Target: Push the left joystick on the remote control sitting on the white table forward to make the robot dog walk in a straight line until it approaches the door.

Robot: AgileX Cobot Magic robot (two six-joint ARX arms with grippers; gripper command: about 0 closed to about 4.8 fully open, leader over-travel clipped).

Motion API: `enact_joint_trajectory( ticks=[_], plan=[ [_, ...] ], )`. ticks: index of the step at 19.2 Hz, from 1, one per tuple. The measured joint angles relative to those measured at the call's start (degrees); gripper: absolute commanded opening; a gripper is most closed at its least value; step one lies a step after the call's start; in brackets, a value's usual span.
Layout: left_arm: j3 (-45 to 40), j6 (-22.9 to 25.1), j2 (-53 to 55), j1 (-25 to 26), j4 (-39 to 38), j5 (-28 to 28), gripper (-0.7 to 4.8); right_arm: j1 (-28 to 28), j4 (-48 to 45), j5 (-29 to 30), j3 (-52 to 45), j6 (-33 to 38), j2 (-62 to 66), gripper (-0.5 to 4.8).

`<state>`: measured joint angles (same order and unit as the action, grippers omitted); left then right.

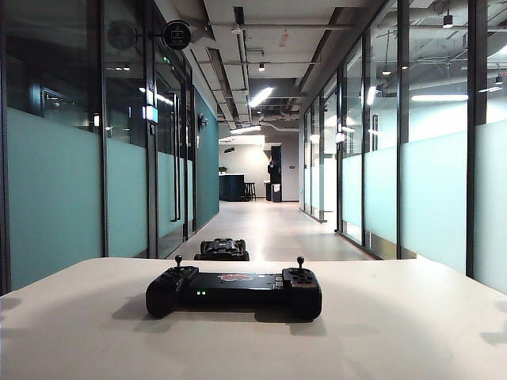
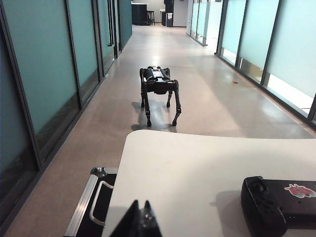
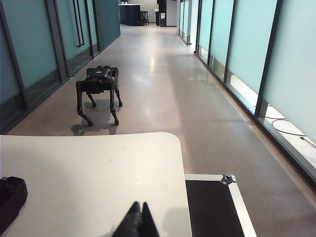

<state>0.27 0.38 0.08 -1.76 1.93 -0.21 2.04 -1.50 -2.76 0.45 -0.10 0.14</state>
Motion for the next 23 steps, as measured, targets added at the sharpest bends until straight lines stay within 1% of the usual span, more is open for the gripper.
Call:
enact_joint_trajectory(
  ticks=[9, 11, 14, 16, 18, 21, 23],
  plan=[
    [0.4, 0.1, 0.0, 0.0, 0.8, -0.9, -0.05, 0.0, -1.8, 0.2, 0.0, 0.0, 0.0, -0.02],
    [2.0, -0.6, 0.0, 0.0, 0.9, -0.9, -0.05, 0.0, -1.4, 0.2, 0.9, 0.0, 0.1, -0.02],
    [5.6, -1.3, 1.5, 0.0, 1.3, -1.1, -0.05, 0.0, -2.4, 0.3, 5.1, 0.0, 0.1, -0.02],
    [8.0, -1.4, 5.0, 0.0, 1.8, -1.1, -0.05, 0.0, -2.4, 0.5, 6.6, 0.0, 0.7, -0.03],
    [10.3, -1.4, 10.5, 0.0, 3.7, -1.0, -0.05, 0.0, -2.6, 1.7, 9.1, -0.1, 4.0, -0.03],
    [14.2, -1.5, 20.5, 0.0, 9.8, 1.1, -0.05, 0.0, -5.7, 6.1, 12.0, -0.3, 11.4, -0.03],
    [17.4, -1.5, 27.3, 0.0, 11.6, 2.3, -0.05, 0.0, -8.4, 8.9, 13.3, -0.3, 16.8, -0.03]
  ],
)
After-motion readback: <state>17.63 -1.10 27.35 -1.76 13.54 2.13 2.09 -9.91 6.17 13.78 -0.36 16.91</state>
